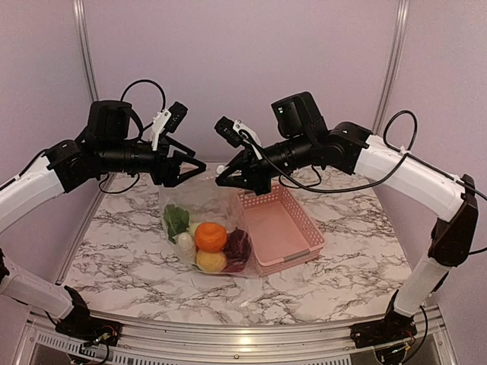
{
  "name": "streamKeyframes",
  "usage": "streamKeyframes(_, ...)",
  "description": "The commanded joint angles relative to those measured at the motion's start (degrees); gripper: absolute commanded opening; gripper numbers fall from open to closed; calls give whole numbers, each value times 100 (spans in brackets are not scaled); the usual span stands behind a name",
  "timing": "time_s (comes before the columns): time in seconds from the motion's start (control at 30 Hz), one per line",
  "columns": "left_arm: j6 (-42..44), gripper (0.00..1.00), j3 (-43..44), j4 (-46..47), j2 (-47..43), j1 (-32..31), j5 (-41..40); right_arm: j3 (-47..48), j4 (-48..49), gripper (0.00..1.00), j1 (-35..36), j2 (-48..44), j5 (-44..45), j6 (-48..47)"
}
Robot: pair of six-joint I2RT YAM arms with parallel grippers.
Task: Place the food in the zip-top bag and seal the zipper
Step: Pass from the left arm to the right, then pass from the right arm to the left
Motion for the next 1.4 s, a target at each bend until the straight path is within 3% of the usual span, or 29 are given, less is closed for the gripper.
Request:
streamKeyframes(0.0, 219, 71, -238, -290, -635, 277, -844, 482, -551, 0, 82, -205, 126, -572)
streamKeyframes(0.33, 162, 74, 186, -31, -280, 264, 769, 878, -1018, 0, 206, -65, 48, -700)
streamKeyframes(0.5, -267, 72, 219, 223, -68, 46, 1313, 924, -1244, 0, 268, -52, 43, -729)
streamKeyframes(0.7, -526, 57, 181, 381, 209, -364, 1638, 701, -1320, 0, 268, -59, 39, -747)
streamKeyframes(0.97, -413, 38, 204, 337, 359, -436, 1688, 697, -1336, 0, 273, 1, 55, -703)
streamKeyframes(1.17, -252, 13, 192, 282, 403, -434, 1669, 583, -1389, 21, 272, -76, 266, -716)
streamKeyframes(1.27, -217, 10, 164, 261, 416, -427, 1678, 465, -1392, 34, 270, -133, 377, -691)
streamKeyframes(1.37, -217, 8, 157, 266, 416, -430, 1692, 367, -1400, 38, 268, -189, 470, -681)
